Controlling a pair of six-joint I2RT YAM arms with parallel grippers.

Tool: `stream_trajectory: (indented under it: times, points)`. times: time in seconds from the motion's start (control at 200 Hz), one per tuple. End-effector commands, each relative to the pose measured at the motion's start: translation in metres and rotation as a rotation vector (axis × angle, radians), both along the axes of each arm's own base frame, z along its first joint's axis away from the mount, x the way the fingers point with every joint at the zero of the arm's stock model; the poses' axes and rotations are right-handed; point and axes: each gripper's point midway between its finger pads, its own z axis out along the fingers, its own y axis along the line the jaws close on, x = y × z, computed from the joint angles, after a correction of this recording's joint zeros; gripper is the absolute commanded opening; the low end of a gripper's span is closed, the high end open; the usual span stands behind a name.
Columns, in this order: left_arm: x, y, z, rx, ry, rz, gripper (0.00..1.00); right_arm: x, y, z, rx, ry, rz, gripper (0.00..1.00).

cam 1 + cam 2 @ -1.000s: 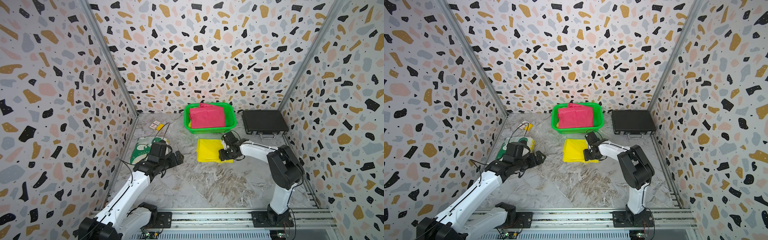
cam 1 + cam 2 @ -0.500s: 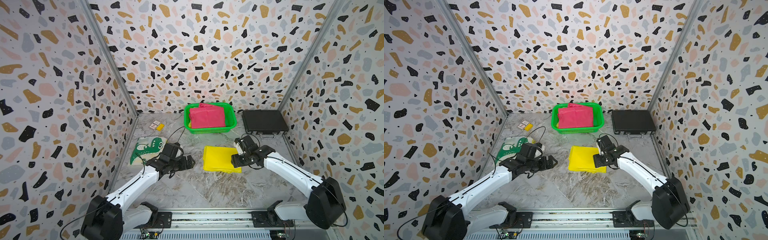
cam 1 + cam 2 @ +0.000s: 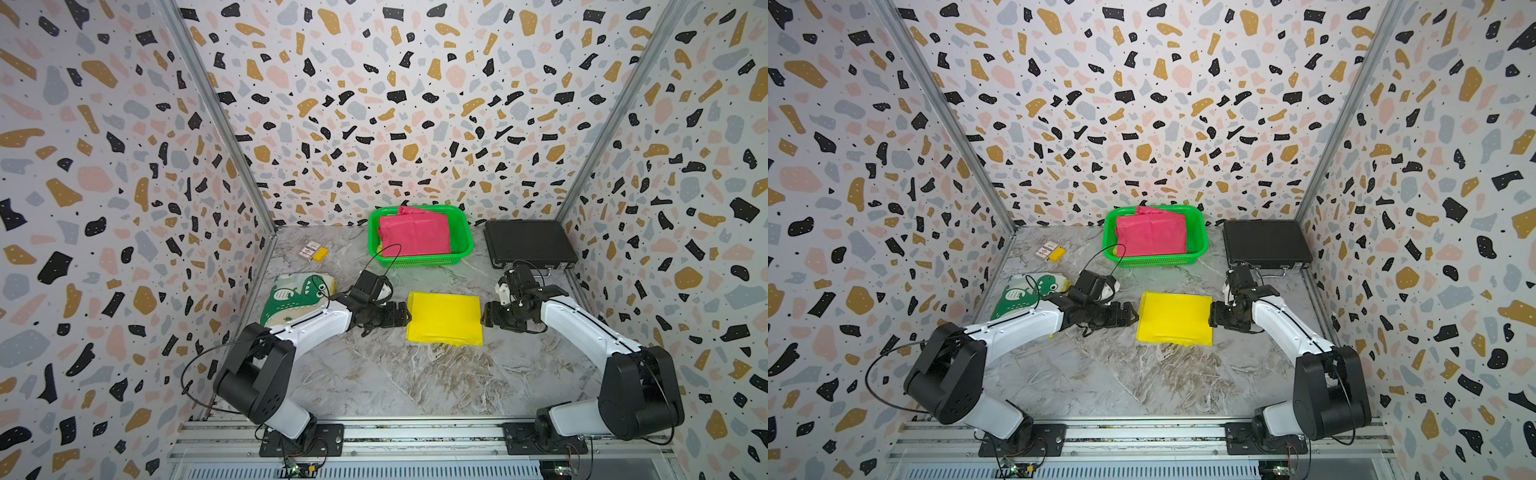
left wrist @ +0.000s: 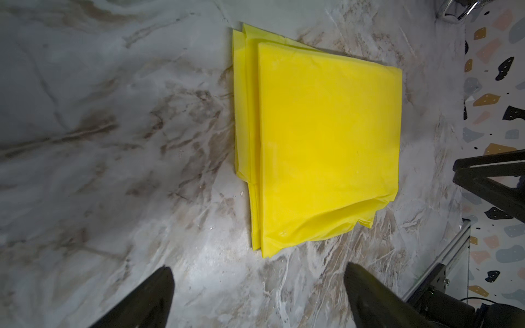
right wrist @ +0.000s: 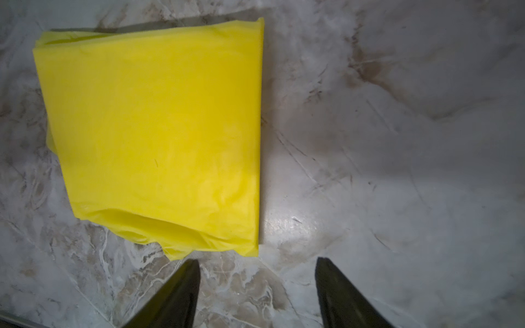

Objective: Put the folded raincoat in the basket
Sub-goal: Pick up the raincoat from the center of the board.

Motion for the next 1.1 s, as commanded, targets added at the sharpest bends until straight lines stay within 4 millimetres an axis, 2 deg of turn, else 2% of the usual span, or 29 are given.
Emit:
stream_trajectory:
  times: [0.0, 0.13, 0.27, 0.761, 1.096]
  points:
    - [0.01, -0.011, -0.003, 0.0, -0.016, -0.043, 0.95, 0.008, 0.008, -0.003, 0.049, -0.002, 0.0, 0.69]
    - [0.015, -0.012, -0.017, 0.039, 0.004, -0.052, 0.94, 0.009, 0.002, -0.023, 0.001, 0.039, -0.006, 0.67]
    - [0.016, -0.008, -0.026, 0.087, -0.006, -0.053, 0.94, 0.009, 0.006, -0.034, 0.026, 0.053, -0.003, 0.66]
    - [0.027, -0.026, -0.044, 0.074, 0.025, -0.079, 0.93, 0.011, 0.012, -0.059, 0.046, 0.096, -0.001, 0.64]
    - [0.023, -0.034, -0.062, 0.086, 0.08, -0.091, 0.9, 0.008, 0.012, -0.074, 0.041, 0.125, -0.008, 0.61]
